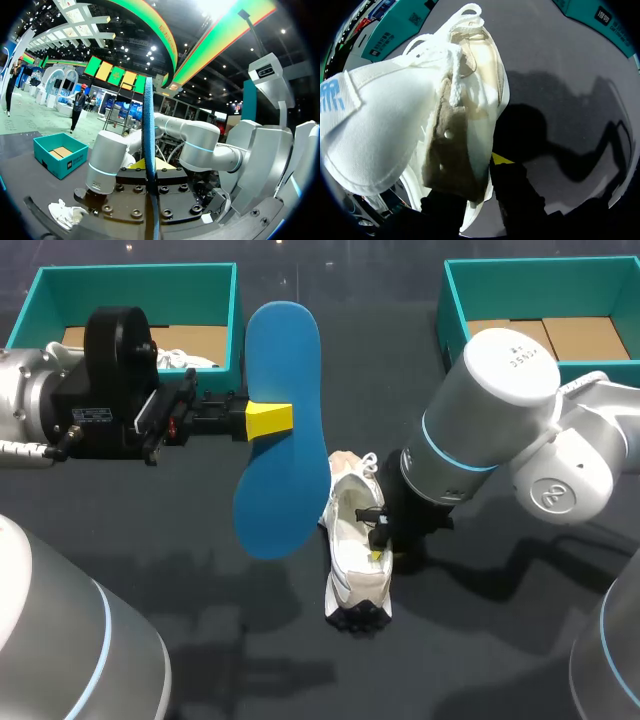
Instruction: Take the shoe out of the shoebox, open the shoe tongue, remove and reinsert the insole, then place the shoe into the shoebox
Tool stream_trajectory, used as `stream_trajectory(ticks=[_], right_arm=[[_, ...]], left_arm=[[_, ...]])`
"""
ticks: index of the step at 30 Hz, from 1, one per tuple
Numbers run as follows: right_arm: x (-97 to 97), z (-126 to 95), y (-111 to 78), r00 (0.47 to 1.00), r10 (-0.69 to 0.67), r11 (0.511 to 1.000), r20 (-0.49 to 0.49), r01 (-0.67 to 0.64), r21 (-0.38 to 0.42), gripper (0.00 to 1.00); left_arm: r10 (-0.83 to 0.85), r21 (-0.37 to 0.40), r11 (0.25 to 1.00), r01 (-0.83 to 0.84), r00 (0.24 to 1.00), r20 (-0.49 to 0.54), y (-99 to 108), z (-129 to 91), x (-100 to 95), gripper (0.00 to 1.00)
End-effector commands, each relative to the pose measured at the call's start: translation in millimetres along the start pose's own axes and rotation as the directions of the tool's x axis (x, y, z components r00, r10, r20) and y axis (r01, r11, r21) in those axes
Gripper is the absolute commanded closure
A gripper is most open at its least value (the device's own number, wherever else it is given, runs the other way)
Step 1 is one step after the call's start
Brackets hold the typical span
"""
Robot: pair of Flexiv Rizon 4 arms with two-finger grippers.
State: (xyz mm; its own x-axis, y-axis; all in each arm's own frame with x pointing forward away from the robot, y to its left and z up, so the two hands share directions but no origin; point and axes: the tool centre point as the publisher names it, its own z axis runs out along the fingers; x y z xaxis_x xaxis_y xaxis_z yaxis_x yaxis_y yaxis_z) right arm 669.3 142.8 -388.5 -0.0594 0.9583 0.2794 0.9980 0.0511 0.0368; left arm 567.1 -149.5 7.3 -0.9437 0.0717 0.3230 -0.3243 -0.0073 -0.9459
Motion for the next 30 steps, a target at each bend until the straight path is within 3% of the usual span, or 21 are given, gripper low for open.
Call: stream_trajectory(ticks=[1, 5, 7, 20, 21, 24, 28, 30], right_arm=[[-0.8, -10, -4.3, 1.0, 0.003, 1.0, -0.01, -0.003, -0.015, 0.0], [1.3, -35, -7.4, 0.999, 0.015, 1.0, -0.039, -0.015, -0.009, 0.0], [-3.2, -49, -6.4, 0.994, 0.009, 0.998, -0.105, -0.002, 0.065, 0.0], [-3.2, -49, -6.4, 0.994, 0.009, 0.998, -0.105, -0.002, 0.065, 0.0], [-4.1, -50, -6.5, 0.982, -0.007, 0.999, -0.187, 0.013, 0.033, 0.0], [-10.1, -72, -6.0, 0.956, -0.017, 0.998, -0.294, -0.003, -0.068, 0.0], [-16.4, -106, -2.8, 0.899, -0.075, 0.991, -0.432, 0.018, -0.135, 0.0], [-16.0, -122, -1.6, 0.893, -0.11, 0.986, -0.436, 0.045, -0.158, 0.0]], left_arm=[[0.0, 0.002, 1.0, 0.0, 1.0, 0.001, 1, 1, 0.3, 1.0], [0.0, 0.002, 1.0, 0.0, 1.0, 0.001, 1, 1, 0.3, 1.0], [0.0, 0.002, 1.0, 0.0, 1.0, 0.001, 1, 1, 0.3, 1.0], [0.0, 0.002, 1.0, 0.0, 1.0, 0.001, 1, 1, 0.3, 1.0], [0.0, 0.002, 1.0, 0.0, 1.0, 0.001, 1, 1, 0.3, 1.0], [0.0, 0.002, 1.0, 0.0, 1.0, 0.001, 1, 1, 0.3, 1.0], [0.0, 0.002, 1.0, 0.0, 1.0, 0.001, 1, 1, 0.3, 1.0], [0.0, 0.002, 1.0, 0.0, 1.0, 0.001, 1, 1, 0.3, 1.0]])
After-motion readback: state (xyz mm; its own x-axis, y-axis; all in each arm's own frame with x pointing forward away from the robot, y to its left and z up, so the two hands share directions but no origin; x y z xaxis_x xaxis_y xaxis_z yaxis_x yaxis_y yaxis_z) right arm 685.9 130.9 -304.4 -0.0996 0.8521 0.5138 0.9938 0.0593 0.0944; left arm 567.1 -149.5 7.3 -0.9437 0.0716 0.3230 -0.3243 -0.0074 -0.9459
